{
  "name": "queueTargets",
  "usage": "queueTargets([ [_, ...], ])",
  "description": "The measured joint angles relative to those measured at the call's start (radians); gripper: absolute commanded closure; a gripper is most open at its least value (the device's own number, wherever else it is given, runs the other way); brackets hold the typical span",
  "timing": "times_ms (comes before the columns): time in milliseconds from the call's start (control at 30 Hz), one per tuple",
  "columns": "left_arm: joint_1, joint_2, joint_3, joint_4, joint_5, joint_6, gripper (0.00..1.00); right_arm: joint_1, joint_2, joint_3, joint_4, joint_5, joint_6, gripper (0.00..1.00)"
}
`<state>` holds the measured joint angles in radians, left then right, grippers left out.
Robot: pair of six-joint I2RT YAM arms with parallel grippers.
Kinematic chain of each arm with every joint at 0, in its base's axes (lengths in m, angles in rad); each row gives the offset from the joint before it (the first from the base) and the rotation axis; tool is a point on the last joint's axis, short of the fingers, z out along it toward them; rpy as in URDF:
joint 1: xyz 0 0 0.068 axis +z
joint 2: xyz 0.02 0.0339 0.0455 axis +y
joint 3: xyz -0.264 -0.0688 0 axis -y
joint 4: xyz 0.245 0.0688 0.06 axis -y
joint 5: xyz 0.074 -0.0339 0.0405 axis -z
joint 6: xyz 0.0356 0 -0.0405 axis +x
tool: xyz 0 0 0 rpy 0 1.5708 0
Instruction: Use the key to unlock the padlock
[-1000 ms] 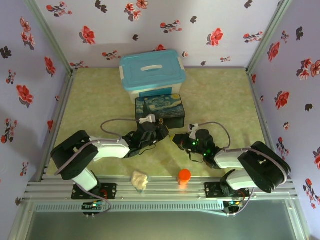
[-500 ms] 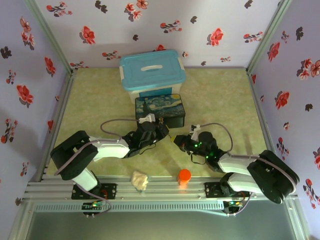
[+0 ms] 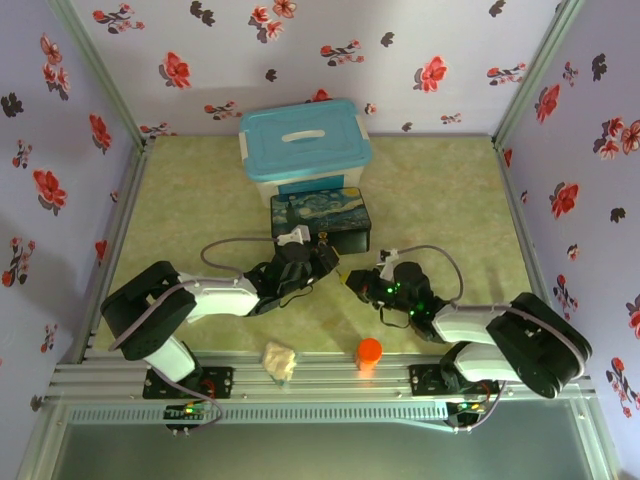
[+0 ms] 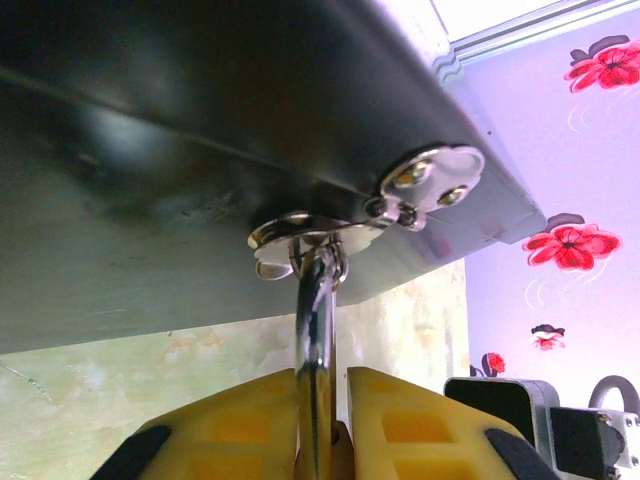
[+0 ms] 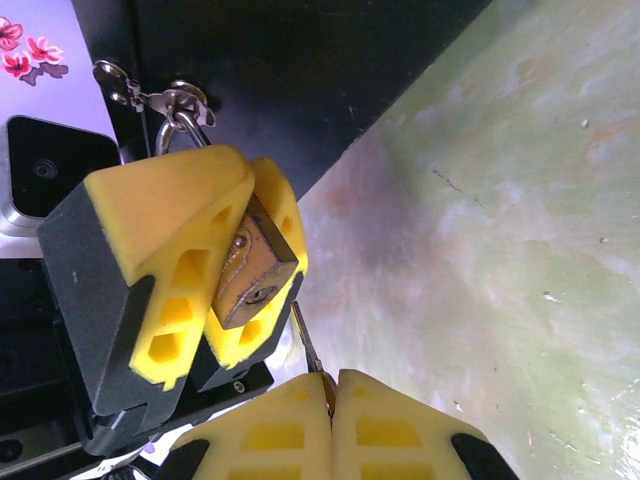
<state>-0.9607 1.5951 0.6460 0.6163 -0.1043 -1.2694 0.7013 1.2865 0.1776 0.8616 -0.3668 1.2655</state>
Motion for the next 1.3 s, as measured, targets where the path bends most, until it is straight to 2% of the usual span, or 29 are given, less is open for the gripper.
queueTargets([
  [800,0.005,-0.005,0.000,0.013,-0.022,0.000,1.00,0.000,0.107,0.003,0.172,-0.001,0.029,1.00],
  [1300,0.005,-0.005,-0.008,0.027,-0.026,0.000,1.00,0.000,0.114,0.000,0.193,-0.003,0.030,1.00],
])
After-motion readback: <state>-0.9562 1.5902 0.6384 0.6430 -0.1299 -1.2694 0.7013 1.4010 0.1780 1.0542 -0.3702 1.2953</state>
